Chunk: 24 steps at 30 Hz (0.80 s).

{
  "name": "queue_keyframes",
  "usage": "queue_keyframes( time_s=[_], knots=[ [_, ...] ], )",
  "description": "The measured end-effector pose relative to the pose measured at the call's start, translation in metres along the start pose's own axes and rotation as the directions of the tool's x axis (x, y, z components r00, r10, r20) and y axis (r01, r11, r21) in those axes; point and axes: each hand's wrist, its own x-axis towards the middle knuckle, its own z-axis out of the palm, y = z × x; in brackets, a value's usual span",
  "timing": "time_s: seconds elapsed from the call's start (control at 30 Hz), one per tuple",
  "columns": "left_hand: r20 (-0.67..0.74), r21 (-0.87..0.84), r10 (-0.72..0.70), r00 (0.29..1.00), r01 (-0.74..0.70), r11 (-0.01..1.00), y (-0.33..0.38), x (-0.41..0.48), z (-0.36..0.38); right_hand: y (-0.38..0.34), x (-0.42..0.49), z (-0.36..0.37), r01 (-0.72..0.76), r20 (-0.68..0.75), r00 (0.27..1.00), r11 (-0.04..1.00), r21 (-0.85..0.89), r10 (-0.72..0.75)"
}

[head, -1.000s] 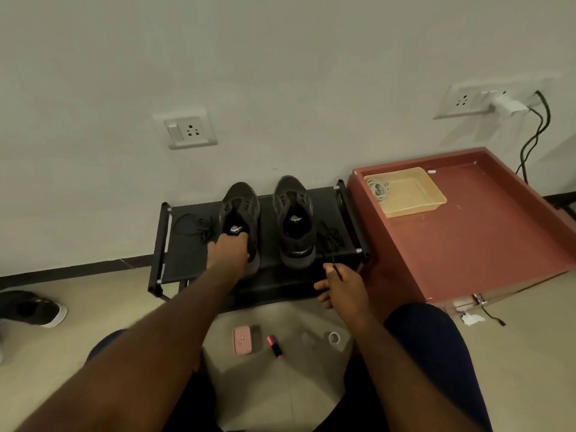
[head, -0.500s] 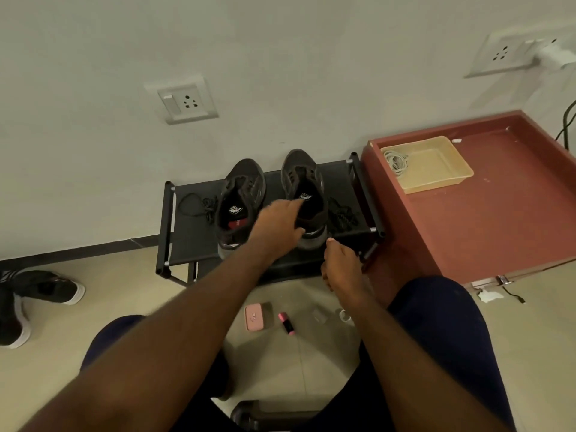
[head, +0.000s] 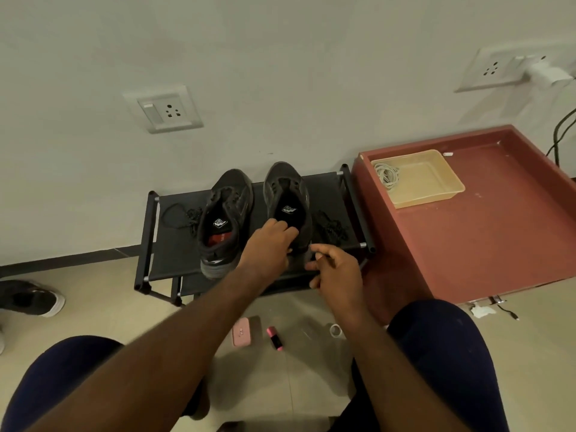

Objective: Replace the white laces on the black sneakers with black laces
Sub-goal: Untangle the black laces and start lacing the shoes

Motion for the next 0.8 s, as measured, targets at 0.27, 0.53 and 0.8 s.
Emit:
queue_keyframes(
  time_s=[0.27,0.53,0.8],
  knots=[
    [0.005,-0.040,0.038,0.999,-0.038,0.998,-0.003,-0.070,0.025,-0.002,0.032,0.011,0.021,0.020,1.000,0.980,-0.198,-0.018],
    [0.096,-0.123,0.062,0.993,-0.050,0.991,-0.030,-0.086,0.046,-0.016,0.035,0.032,0.104,0.200,0.980,0.850,-0.517,0.002],
    [0.340,-0.140,0.141,0.930,-0.099,0.985,-0.034,-0.066,0.023,-0.023,0.058,0.048,0.227,0.269,0.962,0.672,-0.705,-0.042]
  ],
)
